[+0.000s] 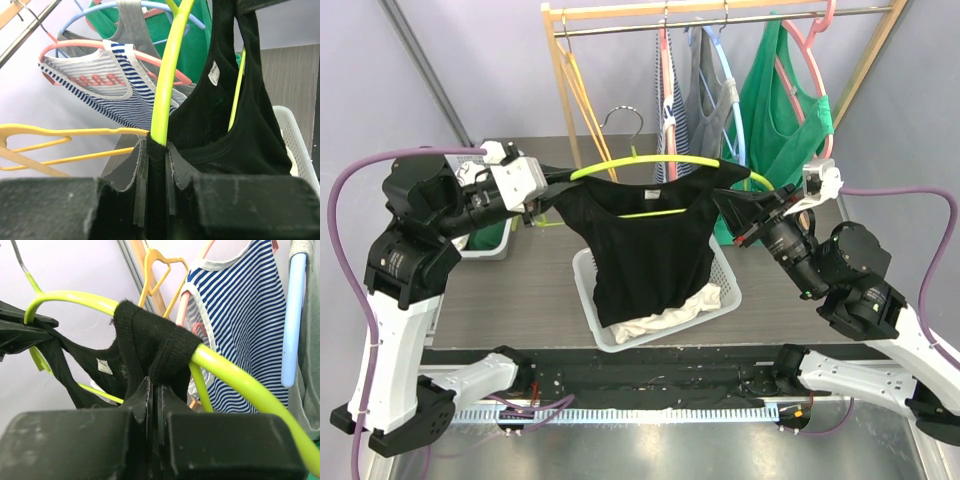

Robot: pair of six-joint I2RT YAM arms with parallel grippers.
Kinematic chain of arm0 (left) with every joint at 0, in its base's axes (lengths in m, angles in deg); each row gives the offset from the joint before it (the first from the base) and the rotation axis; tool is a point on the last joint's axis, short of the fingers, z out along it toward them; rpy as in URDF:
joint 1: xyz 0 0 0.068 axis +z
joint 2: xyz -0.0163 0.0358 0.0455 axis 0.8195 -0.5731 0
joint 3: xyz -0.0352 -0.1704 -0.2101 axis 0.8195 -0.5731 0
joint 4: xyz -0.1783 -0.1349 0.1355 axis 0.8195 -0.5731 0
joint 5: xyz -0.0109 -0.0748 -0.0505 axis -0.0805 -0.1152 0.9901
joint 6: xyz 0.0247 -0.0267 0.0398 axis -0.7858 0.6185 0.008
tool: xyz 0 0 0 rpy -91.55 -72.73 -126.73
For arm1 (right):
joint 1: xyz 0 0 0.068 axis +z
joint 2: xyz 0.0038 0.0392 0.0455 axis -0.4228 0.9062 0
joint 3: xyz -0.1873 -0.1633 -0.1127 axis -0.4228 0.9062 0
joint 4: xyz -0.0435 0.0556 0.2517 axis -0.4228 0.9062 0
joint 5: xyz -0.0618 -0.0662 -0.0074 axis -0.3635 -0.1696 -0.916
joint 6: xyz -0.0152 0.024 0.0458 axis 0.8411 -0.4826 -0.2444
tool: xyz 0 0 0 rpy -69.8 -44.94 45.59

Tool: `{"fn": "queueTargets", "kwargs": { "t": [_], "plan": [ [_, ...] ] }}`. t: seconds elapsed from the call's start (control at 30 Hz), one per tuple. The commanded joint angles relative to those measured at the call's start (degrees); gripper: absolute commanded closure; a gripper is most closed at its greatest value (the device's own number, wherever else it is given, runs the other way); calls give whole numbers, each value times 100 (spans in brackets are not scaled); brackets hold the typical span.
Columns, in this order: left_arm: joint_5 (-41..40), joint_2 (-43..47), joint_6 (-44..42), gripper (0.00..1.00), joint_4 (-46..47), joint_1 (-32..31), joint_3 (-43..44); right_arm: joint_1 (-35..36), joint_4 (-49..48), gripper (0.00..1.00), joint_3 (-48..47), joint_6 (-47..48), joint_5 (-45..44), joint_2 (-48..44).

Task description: Remove the tank top from the hanger

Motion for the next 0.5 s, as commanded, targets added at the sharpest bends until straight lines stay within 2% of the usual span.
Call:
{"fn": "queueTargets", "kwargs": {
  "t": [0.0,0.2,0.3,0.47],
  "plan": [
    [-252,175,-302,100,405,-1,-197,-17,18,99,-370,-167,14,-269],
    [-710,333,-821,100,405,-1,-768,0,273,99,-590,-246,-223,-806],
    [-684,369,-813,100,378,-10,-822,0,501,99,-696,-185,-757,-806],
    [-552,395,-760,100,212,8,-673,-8,747,99,-617,-141,-2136,-605]
  ]
}}
